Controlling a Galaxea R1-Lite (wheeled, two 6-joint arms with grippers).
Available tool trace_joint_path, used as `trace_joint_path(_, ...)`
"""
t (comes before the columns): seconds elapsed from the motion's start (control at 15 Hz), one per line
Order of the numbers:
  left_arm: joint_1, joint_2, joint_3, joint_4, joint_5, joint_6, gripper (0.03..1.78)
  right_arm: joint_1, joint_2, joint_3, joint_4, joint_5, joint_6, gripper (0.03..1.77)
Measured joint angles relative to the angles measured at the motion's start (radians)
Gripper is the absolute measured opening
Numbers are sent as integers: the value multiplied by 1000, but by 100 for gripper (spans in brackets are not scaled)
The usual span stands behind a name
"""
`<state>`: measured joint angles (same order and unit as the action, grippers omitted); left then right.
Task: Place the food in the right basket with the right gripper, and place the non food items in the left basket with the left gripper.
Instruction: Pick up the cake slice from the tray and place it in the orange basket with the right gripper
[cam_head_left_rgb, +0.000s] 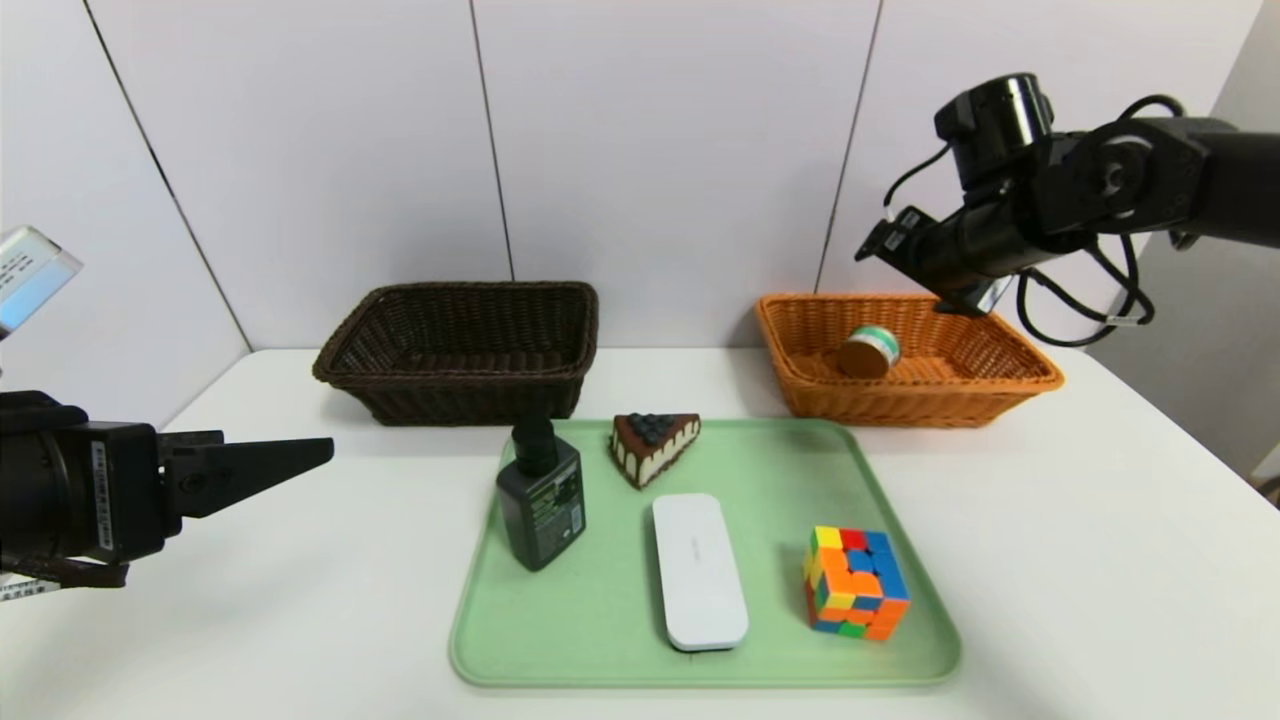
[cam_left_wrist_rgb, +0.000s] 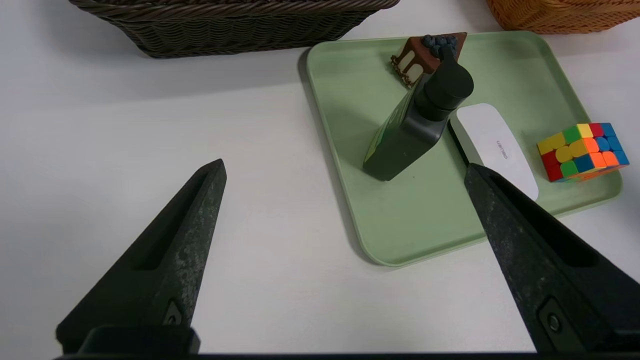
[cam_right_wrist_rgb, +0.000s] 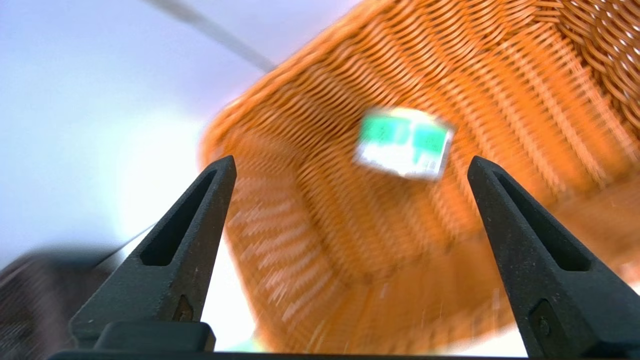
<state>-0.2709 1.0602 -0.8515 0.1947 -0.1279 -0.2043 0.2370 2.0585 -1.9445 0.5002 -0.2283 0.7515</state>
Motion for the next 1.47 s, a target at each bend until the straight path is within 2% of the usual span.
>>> trace_joint_path(0.2, -5, -4, -1, 1, 1, 0, 169, 115, -92, 0, 47, -3, 63, 164)
trace_joint_path(0.4, -9, -13, 4, 6, 1, 0, 169, 246, -144, -1, 81, -5, 192, 166)
trace_joint_path(0.53, -11, -23, 6, 33, 1, 0, 169, 299, -144, -1, 96, 3, 281, 167)
trace_joint_path(0.67, -12, -34, 8, 46, 1, 0, 169, 331, -122, -4, 117, 17, 327, 168)
trace_joint_path(0.93, -13, -54, 9, 71, 1, -5, 169, 359, -50, -7, 141, 117, 426, 169)
trace_joint_path(1.2, -15, -75, 15, 104, 1, -6, 169, 362, 15, -8, 149, 258, 535, 169)
trace_joint_path(1.47, -15, -87, 25, 110, 1, -6, 169, 357, 73, -11, 141, 323, 599, 169)
